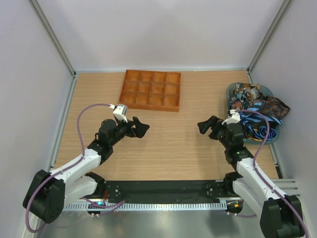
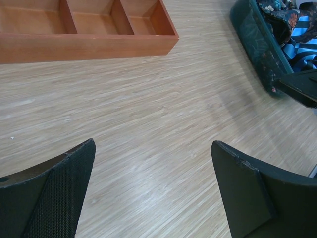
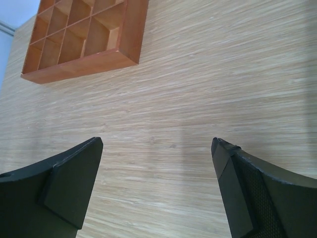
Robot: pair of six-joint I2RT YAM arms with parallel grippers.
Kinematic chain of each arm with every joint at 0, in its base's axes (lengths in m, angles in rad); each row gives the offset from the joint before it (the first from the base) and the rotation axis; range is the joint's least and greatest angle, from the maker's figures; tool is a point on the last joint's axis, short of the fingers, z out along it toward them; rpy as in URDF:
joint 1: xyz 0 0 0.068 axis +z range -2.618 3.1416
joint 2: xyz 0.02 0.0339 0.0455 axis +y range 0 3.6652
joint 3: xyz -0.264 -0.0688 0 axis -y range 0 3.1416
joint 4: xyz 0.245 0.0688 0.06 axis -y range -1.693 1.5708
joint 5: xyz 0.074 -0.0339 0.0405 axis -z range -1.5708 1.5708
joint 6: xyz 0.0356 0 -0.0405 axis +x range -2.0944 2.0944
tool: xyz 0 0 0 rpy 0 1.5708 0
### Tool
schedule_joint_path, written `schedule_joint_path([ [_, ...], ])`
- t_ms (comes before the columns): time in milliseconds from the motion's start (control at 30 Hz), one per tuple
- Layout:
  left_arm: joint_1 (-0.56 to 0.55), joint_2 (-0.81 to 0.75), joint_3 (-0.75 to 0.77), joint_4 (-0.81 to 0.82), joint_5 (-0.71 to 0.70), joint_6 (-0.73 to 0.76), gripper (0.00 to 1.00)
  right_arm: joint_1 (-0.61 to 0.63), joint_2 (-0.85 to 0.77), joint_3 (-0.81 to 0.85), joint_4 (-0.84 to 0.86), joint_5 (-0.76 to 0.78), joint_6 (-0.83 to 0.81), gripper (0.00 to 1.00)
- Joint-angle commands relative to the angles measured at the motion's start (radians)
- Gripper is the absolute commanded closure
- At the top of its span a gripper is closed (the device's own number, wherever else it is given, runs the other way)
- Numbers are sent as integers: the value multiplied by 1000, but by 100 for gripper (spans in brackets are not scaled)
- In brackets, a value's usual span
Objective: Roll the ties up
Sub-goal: Grab a tie with the right arm
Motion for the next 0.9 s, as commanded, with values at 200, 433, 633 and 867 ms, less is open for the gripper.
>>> schedule_joint_path([
  [200,-6,116,26,77,56,-75,0,3,69,390,-436,329,-64,5],
  [433,-9,169,52,80,97,-93,0,-110,262,671,-704,491,-63,14],
  [633,-13,185,64,82,114,-102,0,-194,434,806,-681,502,-78,14],
  [867,-17,184,69,80,120,-98,0,-231,650,909,-681,528,-61,9],
])
